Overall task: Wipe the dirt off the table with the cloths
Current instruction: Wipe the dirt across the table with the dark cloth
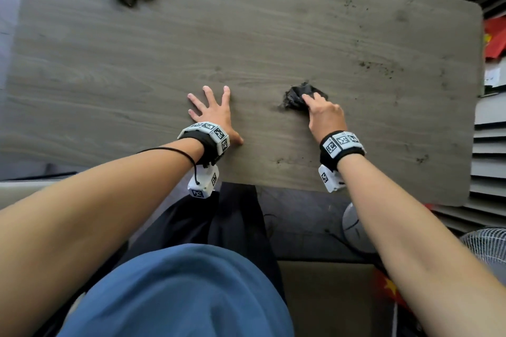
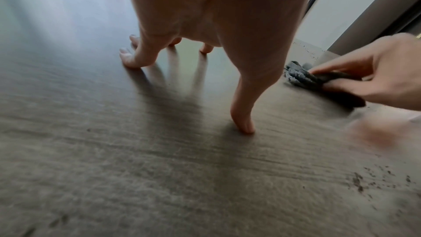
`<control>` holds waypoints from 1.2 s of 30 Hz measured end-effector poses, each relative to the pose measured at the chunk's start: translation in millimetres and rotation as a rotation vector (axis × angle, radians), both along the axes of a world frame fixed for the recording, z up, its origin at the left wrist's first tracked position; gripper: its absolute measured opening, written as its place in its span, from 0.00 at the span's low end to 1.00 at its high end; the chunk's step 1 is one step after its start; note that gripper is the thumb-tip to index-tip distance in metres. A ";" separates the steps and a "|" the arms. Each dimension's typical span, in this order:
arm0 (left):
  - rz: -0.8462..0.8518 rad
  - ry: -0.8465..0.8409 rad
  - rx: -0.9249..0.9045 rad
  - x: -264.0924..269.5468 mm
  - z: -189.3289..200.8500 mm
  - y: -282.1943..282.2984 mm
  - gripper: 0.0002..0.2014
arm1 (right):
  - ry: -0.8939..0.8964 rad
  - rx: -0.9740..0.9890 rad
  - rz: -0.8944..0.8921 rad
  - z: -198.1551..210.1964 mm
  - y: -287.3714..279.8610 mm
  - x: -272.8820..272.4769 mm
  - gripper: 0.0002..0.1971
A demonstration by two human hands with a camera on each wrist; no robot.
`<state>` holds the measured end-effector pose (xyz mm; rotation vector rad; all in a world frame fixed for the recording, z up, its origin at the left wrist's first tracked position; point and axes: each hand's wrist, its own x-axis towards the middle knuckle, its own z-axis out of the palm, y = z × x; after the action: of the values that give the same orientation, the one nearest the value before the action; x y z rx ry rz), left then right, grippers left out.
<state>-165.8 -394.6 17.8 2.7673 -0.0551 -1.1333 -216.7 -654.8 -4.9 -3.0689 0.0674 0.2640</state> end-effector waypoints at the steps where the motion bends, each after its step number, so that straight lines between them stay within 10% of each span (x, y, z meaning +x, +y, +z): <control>1: 0.006 -0.002 0.005 1.0 0.6 0.3 0.70 | -0.036 -0.009 -0.025 -2.9 6.7 -12.8 0.27; 12: 0.021 -0.007 0.001 1.1 2.0 -1.7 0.70 | -0.104 0.251 -0.165 13.9 107.8 -133.5 0.22; 23: 0.018 -0.020 -0.016 -2.9 2.3 -0.5 0.71 | -0.161 0.196 -0.501 12.2 5.4 -118.8 0.18; 36: 0.009 -0.103 -0.057 -11.7 -6.2 10.1 0.66 | -0.131 0.372 -0.588 16.8 157.7 -151.2 0.18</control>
<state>-177.5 -384.5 11.7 2.7705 -0.0853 -0.9713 -367.9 -497.1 11.9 -2.5447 0.7941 0.0323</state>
